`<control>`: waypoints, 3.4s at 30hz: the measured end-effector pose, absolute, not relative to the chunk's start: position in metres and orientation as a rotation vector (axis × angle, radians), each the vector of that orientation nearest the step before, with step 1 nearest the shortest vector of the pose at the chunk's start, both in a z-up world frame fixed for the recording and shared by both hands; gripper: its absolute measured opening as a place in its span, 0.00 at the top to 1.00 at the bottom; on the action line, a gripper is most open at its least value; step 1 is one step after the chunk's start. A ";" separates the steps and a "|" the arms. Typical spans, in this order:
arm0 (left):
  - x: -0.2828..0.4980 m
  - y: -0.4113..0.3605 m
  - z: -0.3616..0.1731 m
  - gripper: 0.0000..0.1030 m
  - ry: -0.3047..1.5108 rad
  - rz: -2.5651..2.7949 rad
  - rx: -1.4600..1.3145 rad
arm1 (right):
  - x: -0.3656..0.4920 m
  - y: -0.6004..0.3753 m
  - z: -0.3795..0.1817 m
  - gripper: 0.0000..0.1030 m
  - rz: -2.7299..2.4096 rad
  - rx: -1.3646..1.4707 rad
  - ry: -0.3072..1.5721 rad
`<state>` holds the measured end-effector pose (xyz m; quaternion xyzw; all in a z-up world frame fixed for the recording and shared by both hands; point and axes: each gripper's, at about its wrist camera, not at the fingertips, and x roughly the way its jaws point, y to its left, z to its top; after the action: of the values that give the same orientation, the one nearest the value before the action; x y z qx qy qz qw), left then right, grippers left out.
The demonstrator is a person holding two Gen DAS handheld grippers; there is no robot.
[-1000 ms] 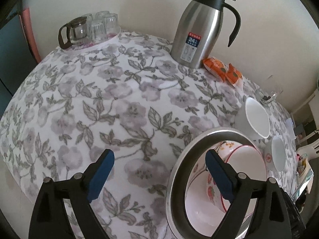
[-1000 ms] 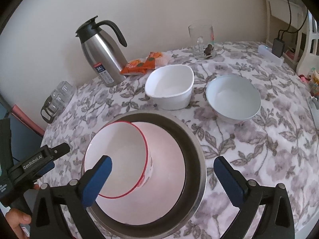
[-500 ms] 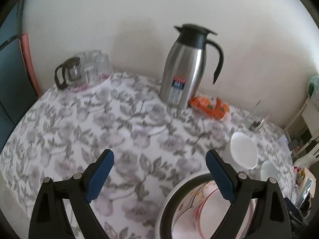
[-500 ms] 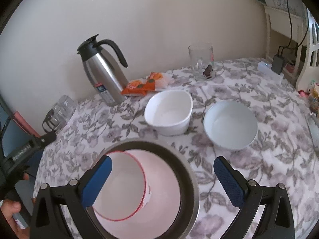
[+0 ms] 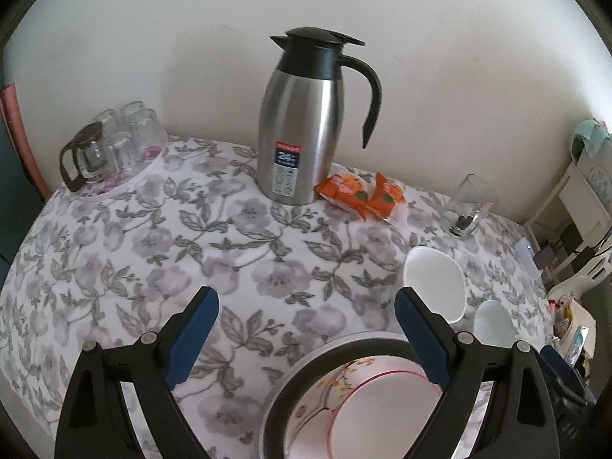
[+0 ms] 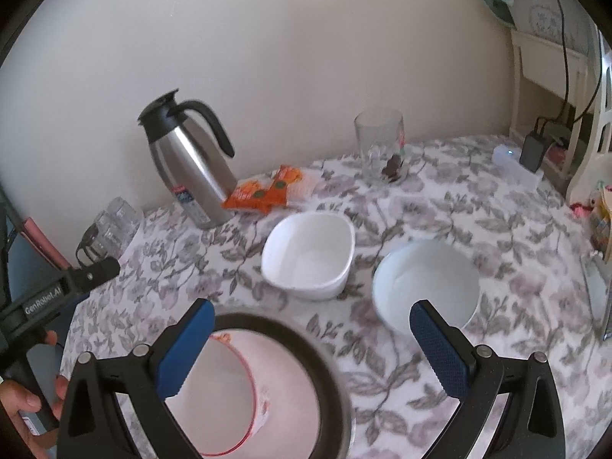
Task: Organize plates and bowls
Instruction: 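Raise both grippers up and away from the basin, then move both grippers to the white squarish bowl rim and close them, then lift the white squarish bowl with both grippers and carry it over the basin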
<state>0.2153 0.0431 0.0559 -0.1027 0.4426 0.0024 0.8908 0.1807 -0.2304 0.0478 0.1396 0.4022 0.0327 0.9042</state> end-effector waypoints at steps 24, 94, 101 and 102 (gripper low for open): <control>0.321 -0.033 -0.017 0.22 1.231 -0.198 -0.264 | 0.259 -0.237 -0.024 0.47 0.138 0.304 0.930; 0.275 -0.079 0.055 0.90 1.116 -0.287 -0.036 | 0.216 -0.239 0.051 0.85 0.097 0.248 0.803; 0.227 -0.057 0.089 0.90 1.023 -0.292 -0.062 | 0.176 -0.225 0.084 0.85 0.114 0.227 0.761; 0.221 -0.053 0.090 0.90 1.013 -0.291 -0.069 | 0.170 -0.221 0.088 0.85 0.117 0.218 0.756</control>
<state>0.2214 -0.0529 0.0901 -0.0328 0.4834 -0.1390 0.8637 0.1696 -0.2207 0.0877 0.1059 0.3681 0.0571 0.9219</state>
